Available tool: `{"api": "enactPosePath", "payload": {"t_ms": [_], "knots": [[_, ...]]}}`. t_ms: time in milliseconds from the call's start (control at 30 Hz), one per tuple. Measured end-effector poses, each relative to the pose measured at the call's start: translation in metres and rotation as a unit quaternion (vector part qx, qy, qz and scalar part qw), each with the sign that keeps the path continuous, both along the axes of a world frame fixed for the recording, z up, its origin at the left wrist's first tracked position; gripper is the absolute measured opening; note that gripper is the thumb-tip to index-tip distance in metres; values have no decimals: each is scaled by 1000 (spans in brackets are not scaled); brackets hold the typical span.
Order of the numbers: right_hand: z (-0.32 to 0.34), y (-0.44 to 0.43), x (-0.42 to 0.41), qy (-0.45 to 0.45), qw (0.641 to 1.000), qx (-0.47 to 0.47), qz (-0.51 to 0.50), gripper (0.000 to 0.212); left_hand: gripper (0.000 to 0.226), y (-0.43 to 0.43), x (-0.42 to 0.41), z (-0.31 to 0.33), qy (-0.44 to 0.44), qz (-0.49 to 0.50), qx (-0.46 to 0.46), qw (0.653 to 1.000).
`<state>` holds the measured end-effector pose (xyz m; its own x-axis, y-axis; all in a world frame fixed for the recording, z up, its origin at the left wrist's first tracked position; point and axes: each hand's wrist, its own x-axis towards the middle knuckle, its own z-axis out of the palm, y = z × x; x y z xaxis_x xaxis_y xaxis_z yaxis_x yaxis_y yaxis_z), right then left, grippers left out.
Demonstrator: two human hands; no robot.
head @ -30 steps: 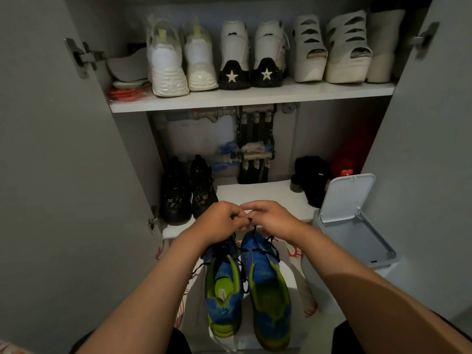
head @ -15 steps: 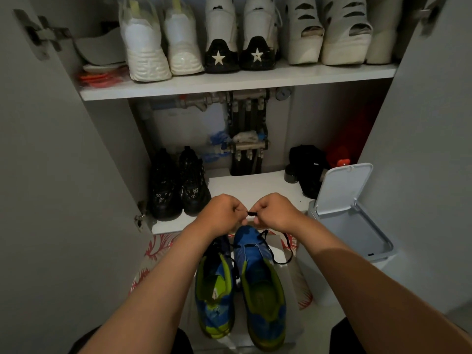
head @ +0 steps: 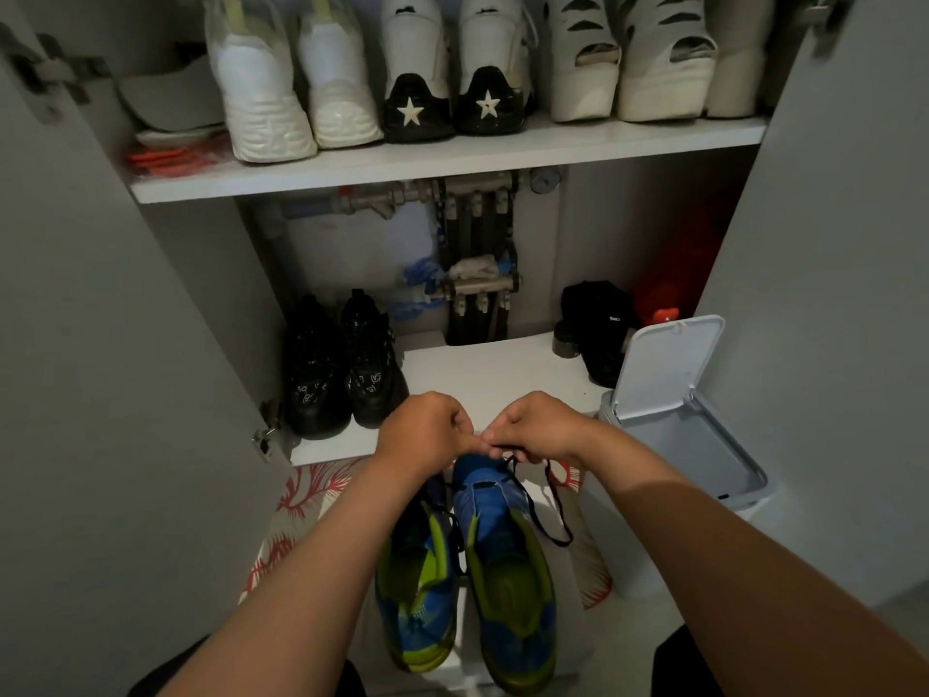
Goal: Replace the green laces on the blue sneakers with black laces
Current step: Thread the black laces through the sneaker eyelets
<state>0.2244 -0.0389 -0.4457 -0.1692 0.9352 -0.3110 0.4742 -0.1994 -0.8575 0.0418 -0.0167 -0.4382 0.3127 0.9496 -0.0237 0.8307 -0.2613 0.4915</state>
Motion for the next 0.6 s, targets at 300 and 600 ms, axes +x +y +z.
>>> {"api": "enactPosePath", "payload": {"t_ms": [300, 600], "knots": [[-15, -5, 10, -106, 994, -9, -36, 15, 29, -16, 16, -26, 131, 16, -123, 984], [-22, -13, 15, -161, 986, 38, -28, 14, 14, -20, 33, -44, 111, 68, -138, 982]]}}
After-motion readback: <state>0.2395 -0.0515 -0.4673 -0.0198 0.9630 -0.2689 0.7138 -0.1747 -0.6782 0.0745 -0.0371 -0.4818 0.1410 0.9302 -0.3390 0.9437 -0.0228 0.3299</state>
